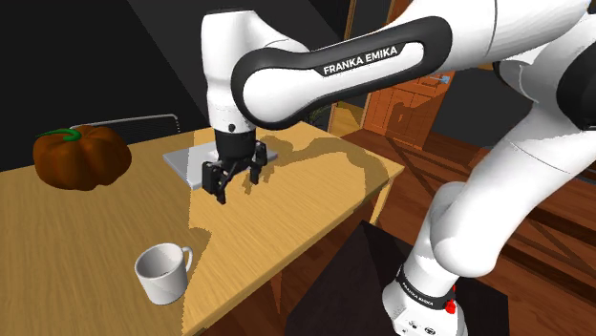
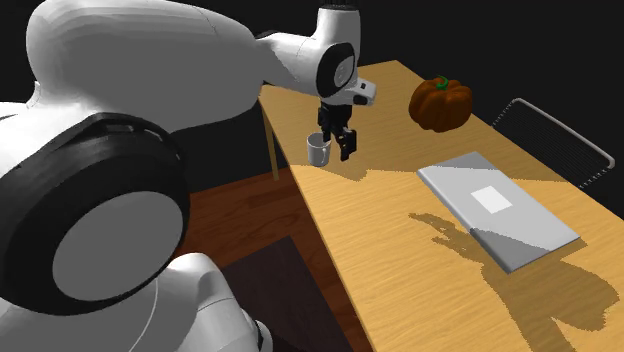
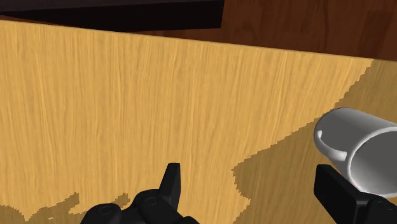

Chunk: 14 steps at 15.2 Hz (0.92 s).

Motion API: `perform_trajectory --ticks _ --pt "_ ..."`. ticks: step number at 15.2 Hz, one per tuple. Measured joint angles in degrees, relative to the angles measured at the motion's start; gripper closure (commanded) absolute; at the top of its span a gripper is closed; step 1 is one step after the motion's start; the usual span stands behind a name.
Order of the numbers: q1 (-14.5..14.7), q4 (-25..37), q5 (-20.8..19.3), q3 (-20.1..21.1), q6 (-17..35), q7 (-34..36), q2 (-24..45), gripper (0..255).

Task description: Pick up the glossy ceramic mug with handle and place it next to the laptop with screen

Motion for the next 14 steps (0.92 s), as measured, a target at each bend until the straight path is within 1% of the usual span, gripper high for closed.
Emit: perform_trajectory --ticks 5,7,11,14 --pt "1.56 6.38 -3.49 4.03 2.14 6.71 10.04 0" --pt "2.38 10.13 -5.80 5.12 2.61 9.36 15.10 0" --pt "5.24 16.79 -9.82 6.66 2.49 14.64 23.50 0" --pt "8.15 22.63 -13.07 6.97 2.11 18.16 30.39 0"
